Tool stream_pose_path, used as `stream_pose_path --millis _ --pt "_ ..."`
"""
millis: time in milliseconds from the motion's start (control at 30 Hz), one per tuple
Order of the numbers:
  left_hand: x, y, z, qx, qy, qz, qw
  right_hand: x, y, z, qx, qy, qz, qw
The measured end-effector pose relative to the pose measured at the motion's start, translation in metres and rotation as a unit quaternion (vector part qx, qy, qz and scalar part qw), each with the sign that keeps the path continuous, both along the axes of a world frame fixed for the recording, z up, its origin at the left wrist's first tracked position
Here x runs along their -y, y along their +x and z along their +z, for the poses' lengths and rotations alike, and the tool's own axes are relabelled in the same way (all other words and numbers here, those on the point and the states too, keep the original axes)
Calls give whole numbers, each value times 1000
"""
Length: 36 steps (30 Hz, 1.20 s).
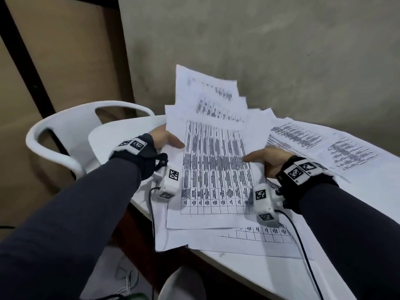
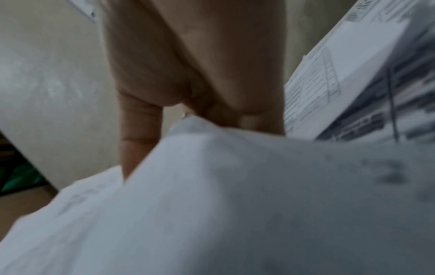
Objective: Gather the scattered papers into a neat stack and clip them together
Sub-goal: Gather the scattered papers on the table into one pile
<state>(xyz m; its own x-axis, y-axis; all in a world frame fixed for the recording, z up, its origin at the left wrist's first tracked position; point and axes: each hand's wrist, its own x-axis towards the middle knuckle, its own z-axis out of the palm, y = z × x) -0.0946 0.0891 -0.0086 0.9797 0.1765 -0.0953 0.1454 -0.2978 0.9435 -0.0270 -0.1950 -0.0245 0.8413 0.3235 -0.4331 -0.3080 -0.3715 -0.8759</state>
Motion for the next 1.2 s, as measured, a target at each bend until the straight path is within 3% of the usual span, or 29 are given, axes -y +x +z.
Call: stream_pose_path --millis 133,233,367,433,567,700,833,967,1067,1200 --pt "-3 4 17 38 -53 1 998 18 -3 16 3 210 45 977" --pt "9 10 19 25 -45 -39 998 29 -8 23 18 285 49 957" --pt "29 11 11 -6 -33 -45 998 32 -10 20 86 148 -16 985" --pt "33 11 8 -22 -59 -60 996 35 -10 19 129 103 -50 985" --pt "25 12 7 -41 -150 -68 986 46 -8 26 160 169 -129 964" --pt "18 18 20 -36 -184 -57 981 55 -7 52 207 225 -163 938" --pt "39 16 67 72 -135 -37 988 51 -9 88 276 257 -160 912" --pt "52 14 96 200 -126 37 971 44 -12 107 330 251 -193 889" --pt "60 7 94 246 -126 39 960 42 -10 96 339 250 -180 889" --pt "64 6 66 235 -128 32 963 35 -30 71 299 254 -163 905"
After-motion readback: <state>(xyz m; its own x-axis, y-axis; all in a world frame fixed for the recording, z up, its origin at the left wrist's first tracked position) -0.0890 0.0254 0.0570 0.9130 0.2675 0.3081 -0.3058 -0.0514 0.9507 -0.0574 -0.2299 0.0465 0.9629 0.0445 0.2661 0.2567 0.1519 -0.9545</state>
